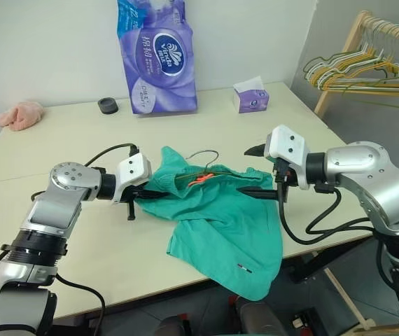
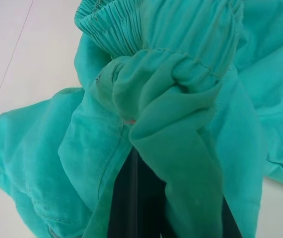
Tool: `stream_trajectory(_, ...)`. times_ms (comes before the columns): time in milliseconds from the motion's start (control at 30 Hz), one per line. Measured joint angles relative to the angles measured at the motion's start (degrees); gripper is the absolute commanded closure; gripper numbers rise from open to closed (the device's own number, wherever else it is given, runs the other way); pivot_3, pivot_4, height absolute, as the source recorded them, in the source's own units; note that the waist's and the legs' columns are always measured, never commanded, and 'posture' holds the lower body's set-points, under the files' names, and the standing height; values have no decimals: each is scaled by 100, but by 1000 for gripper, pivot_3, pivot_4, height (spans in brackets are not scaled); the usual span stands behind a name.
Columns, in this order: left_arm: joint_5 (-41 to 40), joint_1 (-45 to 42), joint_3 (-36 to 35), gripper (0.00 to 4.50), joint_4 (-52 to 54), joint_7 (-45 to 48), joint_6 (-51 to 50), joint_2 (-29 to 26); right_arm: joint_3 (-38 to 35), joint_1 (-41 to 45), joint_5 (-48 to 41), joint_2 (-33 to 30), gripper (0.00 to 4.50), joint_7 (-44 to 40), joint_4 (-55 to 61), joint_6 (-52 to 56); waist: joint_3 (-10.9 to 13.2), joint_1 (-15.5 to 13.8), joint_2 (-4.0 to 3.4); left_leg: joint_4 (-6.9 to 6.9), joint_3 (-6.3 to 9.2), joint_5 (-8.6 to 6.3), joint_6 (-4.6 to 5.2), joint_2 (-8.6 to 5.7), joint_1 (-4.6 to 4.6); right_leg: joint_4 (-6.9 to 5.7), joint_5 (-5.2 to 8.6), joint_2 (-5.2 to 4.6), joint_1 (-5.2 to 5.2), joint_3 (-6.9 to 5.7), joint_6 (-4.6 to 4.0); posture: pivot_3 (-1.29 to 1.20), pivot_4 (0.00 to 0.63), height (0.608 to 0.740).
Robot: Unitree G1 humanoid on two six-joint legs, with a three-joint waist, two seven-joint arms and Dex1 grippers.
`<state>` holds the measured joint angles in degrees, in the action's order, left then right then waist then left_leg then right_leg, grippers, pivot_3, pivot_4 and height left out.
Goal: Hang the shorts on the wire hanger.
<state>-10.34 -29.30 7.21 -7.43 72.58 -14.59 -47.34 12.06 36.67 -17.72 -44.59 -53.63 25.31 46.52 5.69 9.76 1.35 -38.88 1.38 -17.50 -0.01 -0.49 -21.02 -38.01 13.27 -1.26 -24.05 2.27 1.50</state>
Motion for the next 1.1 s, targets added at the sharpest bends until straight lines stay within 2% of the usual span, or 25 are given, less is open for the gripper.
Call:
stream_trajectory(167,10,33,1,4500,7,-2,4,6,16,-475,476,17,23,410,-410,-592,0,26,0,2,-4,0,0,1,3,-2,0,7,-1,3,0,-232,63,740)
stream_trajectory(400,78,31,5,4500,-16,-49,20,5,267,-1023,1195,513,23,633,-1860,-2454,-3,69,5,3,-6,0,0,-1,3,-3,0,10,0,4,0,-224,56,740)
stream_trajectory(633,143,11,11,4500,-44,-62,34,15,575,-477,1744,1330,23,684,-3366,-3793,-3,174,4,5,0,1,-2,2,3,-6,-1,7,-2,2,-2,-215,47,740)
stream_trajectory(967,149,13,11,4500,-44,-67,27,12,959,70,2216,1491,23,175,-3818,-4029,-6,155,3,3,2,1,-2,0,3,-6,-1,-3,-1,1,-3,-207,40,740)
stream_trajectory(1100,144,18,9,4500,-23,-69,8,11,1129,404,2416,1559,873,-9,-3927,-3710,-6,172,2,3,3,1,-3,2,3,-8,-2,-3,-3,1,-3,-207,37,740)
